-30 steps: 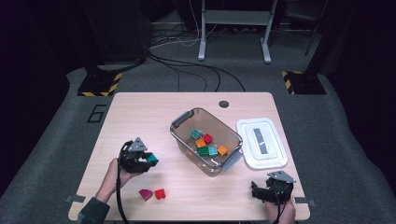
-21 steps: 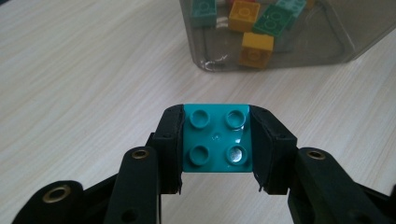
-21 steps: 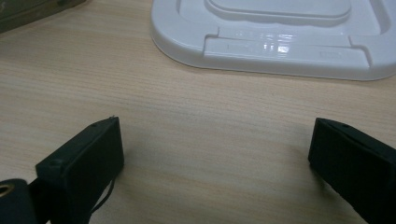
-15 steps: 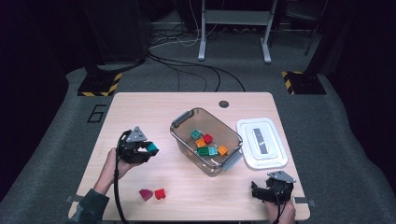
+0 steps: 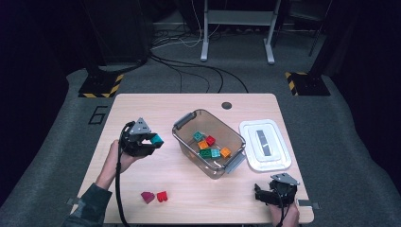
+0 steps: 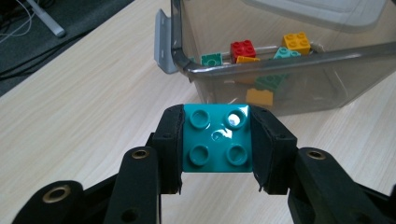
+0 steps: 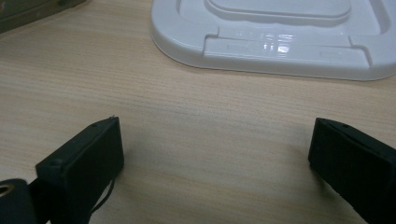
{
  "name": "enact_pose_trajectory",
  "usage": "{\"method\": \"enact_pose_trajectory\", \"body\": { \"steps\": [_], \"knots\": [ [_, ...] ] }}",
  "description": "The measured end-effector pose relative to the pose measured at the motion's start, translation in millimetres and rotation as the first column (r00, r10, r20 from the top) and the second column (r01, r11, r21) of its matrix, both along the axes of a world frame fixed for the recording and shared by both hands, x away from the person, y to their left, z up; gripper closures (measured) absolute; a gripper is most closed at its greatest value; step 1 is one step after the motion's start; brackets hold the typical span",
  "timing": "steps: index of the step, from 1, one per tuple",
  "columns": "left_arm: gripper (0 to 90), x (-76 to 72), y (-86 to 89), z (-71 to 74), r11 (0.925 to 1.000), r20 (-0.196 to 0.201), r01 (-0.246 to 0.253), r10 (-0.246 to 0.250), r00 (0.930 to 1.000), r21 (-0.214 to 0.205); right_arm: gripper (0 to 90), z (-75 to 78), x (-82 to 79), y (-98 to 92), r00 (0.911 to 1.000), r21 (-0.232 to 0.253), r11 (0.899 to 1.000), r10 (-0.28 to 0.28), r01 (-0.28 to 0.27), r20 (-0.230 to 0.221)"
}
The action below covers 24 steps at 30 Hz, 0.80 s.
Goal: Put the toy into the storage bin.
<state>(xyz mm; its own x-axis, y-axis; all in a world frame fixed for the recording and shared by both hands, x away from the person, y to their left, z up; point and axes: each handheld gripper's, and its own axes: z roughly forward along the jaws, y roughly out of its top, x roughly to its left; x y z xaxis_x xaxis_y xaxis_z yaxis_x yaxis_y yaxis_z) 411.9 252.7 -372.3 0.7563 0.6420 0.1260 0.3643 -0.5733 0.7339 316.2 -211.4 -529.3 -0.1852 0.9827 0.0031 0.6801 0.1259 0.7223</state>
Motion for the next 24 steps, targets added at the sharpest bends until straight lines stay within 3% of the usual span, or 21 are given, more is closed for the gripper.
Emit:
{"method": "enact_pose_trajectory", "body": {
  "steps": [24],
  "knots": [
    [58.6,21.1,-31.1,41.3,0.9995,0.067,0.028,-0.029,0.9973,0.014,2.3,0.0,0.0,0.0,1.0,0.0,1.0,0.0,0.0,0.0]
  ]
}}
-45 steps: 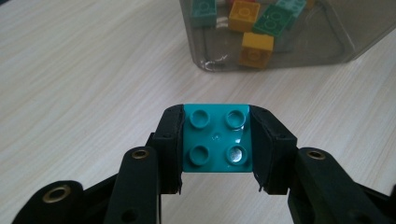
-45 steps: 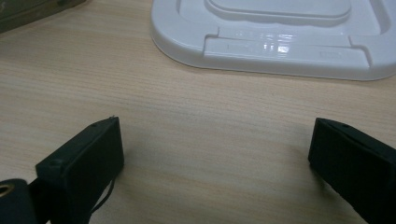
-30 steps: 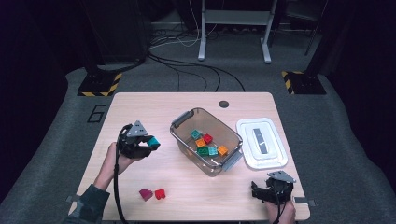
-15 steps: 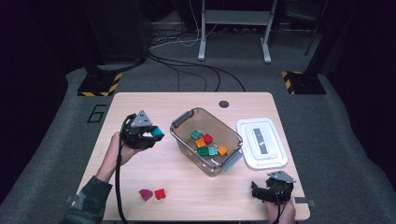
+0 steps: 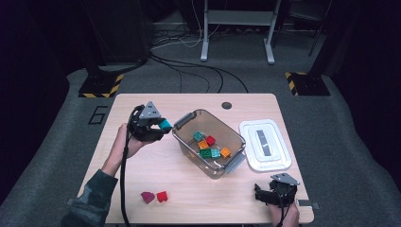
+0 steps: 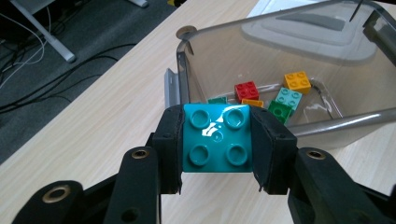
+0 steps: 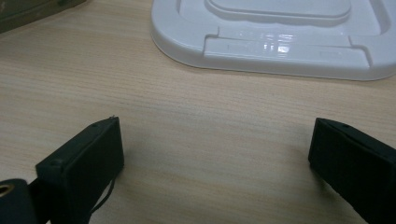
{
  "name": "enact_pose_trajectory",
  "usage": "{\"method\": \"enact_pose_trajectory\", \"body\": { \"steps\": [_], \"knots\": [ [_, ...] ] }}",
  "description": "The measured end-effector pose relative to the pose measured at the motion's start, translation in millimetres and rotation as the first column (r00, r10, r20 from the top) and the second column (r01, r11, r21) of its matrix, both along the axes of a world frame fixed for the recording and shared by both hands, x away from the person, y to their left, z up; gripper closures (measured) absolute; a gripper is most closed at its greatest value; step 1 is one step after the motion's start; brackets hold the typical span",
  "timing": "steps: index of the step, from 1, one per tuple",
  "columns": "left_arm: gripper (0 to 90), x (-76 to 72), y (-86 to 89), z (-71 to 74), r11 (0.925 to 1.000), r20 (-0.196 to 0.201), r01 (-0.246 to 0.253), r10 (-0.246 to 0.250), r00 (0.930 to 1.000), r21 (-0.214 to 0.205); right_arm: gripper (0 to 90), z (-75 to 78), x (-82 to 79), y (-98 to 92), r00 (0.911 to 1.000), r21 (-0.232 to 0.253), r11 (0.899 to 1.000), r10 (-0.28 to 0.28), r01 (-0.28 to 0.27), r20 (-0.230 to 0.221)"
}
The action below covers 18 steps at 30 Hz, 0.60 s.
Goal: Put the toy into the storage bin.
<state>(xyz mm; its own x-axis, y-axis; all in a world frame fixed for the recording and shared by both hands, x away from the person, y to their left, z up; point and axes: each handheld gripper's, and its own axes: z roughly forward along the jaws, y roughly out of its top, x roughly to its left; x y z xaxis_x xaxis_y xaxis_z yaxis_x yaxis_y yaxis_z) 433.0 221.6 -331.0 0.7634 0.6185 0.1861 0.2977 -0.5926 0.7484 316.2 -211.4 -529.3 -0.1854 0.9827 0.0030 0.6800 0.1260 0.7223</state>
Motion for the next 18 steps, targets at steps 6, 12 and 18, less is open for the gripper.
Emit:
{"method": "enact_pose_trajectory", "body": {
  "steps": [6,12,18],
  "knots": [
    [58.7,7.2,-7.3,5.9,1.0,0.01,0.007,-0.007,0.9999,0.001,2.4,0.0,0.0,0.0,1.0,0.0,1.0,0.001,-0.001,0.0],
    [58.7,14.2,-14.0,11.1,0.9999,0.013,0.011,-0.011,0.9999,0.003,2.4,-0.1,0.2,-0.2,1.0,-0.001,1.0,0.004,-0.004,0.003],
    [58.7,20.8,-20.6,14.6,0.9999,0.017,0.012,-0.012,0.9998,0.006,2.4,-0.2,0.2,-0.3,1.0,-0.002,1.0,0.005,-0.005,0.004]
  ]
}}
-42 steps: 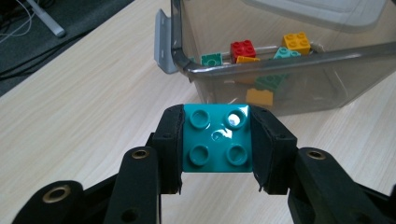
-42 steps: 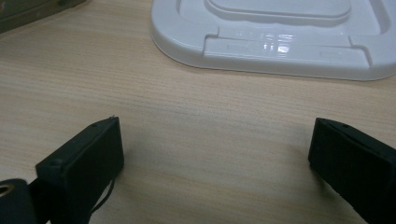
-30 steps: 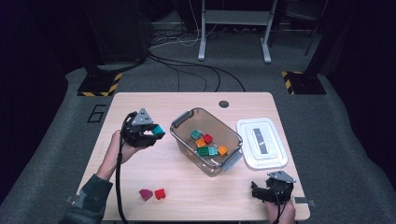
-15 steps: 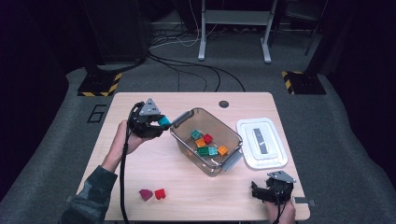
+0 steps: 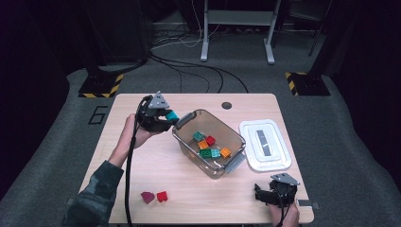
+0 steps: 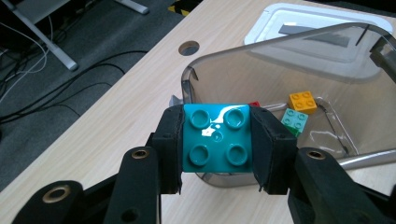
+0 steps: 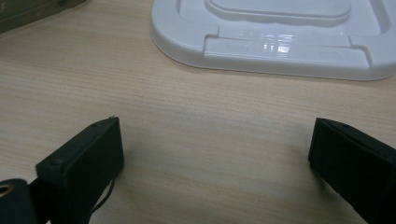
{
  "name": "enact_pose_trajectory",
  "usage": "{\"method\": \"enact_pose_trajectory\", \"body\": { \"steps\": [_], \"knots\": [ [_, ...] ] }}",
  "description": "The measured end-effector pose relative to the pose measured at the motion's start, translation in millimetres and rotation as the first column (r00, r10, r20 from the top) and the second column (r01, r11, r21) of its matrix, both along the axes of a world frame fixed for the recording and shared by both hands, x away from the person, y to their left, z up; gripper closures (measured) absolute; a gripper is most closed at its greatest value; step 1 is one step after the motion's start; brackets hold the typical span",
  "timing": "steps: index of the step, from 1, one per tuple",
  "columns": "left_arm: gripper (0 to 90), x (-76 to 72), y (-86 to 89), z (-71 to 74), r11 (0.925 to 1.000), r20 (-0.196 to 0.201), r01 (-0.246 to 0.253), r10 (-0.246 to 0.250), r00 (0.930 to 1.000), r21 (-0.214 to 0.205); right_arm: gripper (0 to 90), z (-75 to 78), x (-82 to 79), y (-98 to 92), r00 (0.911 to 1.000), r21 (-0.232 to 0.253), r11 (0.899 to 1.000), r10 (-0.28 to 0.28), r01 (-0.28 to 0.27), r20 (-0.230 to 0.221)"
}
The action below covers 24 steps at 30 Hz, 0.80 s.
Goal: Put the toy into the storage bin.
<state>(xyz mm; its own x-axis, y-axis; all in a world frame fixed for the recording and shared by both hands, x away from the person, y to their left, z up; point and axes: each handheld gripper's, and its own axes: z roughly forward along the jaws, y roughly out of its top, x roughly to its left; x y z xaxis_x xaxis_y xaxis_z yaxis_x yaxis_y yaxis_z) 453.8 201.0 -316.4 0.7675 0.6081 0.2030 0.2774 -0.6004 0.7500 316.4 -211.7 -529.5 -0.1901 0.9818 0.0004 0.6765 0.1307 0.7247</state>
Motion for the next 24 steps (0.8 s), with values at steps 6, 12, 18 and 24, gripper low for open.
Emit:
{"method": "enact_pose_trajectory", "body": {
  "steps": [6,12,18,24],
  "knots": [
    [58.7,8.1,-8.4,1.8,1.0,-0.009,0.007,-0.007,0.9999,0.001,2.4,0.0,0.0,0.0,1.0,0.0,1.0,0.0,0.0,0.0],
    [58.6,15.1,-16.8,0.4,0.9999,-0.019,0.007,-0.007,0.9998,0.008,2.4,0.1,0.0,-0.1,1.0,0.001,1.0,0.0,0.0,-0.001],
    [58.6,23.7,-23.5,-6.7,0.9999,-0.04,0.002,-0.002,0.9992,0.017,2.4,0.0,0.0,0.0,1.0,0.001,1.0,0.0,0.0,-0.001],
    [58.6,32.1,-32.2,-15.5,0.9998,-0.065,-0.007,0.008,0.9979,0.018,2.4,0.1,0.0,-0.1,1.0,0.001,1.0,0.001,-0.001,-0.001]
  ]
}}
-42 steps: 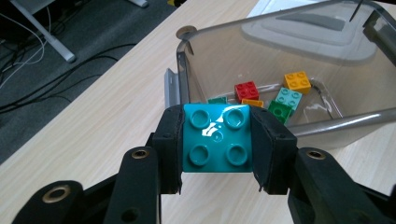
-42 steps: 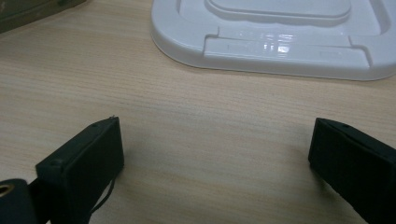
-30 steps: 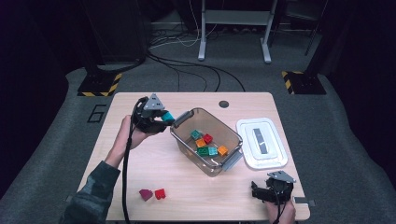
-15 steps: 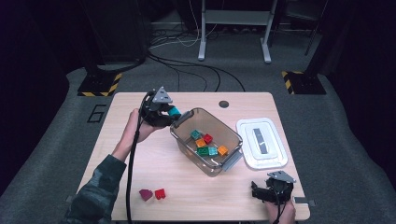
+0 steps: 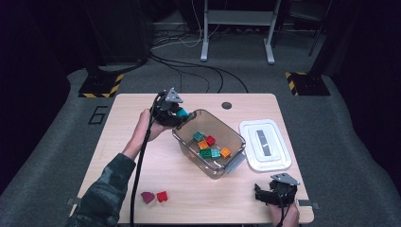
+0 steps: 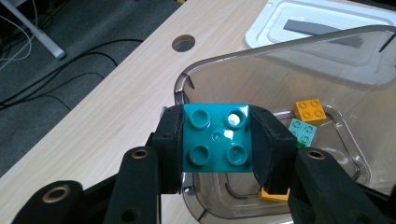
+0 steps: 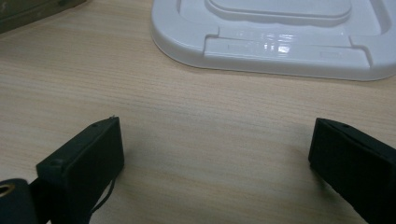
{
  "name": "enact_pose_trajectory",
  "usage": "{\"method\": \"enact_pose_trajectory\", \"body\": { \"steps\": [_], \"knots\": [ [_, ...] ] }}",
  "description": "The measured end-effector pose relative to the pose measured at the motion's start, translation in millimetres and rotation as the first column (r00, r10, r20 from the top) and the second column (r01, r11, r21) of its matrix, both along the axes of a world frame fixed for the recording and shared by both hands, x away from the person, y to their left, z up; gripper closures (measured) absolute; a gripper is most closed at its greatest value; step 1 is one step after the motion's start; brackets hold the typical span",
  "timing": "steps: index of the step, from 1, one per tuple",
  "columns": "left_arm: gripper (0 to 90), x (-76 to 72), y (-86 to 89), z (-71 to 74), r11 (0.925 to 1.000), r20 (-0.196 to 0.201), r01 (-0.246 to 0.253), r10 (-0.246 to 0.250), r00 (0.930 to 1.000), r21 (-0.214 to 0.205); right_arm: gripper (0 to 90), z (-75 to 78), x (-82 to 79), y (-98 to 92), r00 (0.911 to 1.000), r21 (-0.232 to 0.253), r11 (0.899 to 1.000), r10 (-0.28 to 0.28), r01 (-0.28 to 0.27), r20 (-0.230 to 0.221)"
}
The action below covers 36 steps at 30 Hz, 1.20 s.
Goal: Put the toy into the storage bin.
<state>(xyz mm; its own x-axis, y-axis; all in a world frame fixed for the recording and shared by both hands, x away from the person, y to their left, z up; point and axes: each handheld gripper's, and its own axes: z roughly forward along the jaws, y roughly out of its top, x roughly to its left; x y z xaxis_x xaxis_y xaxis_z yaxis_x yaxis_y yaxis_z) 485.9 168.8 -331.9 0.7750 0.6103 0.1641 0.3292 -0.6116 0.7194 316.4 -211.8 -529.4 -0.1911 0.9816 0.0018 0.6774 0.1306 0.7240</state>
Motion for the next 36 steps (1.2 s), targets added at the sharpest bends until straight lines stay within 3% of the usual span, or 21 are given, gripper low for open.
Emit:
{"method": "enact_pose_trajectory", "body": {
  "steps": [14,22,26,36],
  "knots": [
    [58.4,6.7,-22.9,-28.7,0.9994,-0.071,0.021,-0.019,0.9973,0.029,2.4,0.0,0.0,-0.1,1.0,0.001,1.0,0.002,-0.002,0.0],
    [56.6,7.2,-25.7,-33.8,0.9992,-0.084,0.021,-0.018,0.9963,0.033,2.4,0.0,0.0,-0.1,1.0,0.001,1.0,0.002,-0.002,0.0],
    [43.1,7.3,-25.5,-33.8,0.9993,-0.097,0.019,-0.016,0.9952,0.031,2.4,0.0,0.1,-0.2,1.0,0.001,1.0,0.002,-0.002,0.0],
    [16.1,-11.0,-6.7,-20.4,0.9998,-0.062,-0.006,0.008,0.998,0.02,2.5,0.0,0.0,-0.3,1.0,0.002,1.0,0.002,-0.002,0.001]
  ]
}}
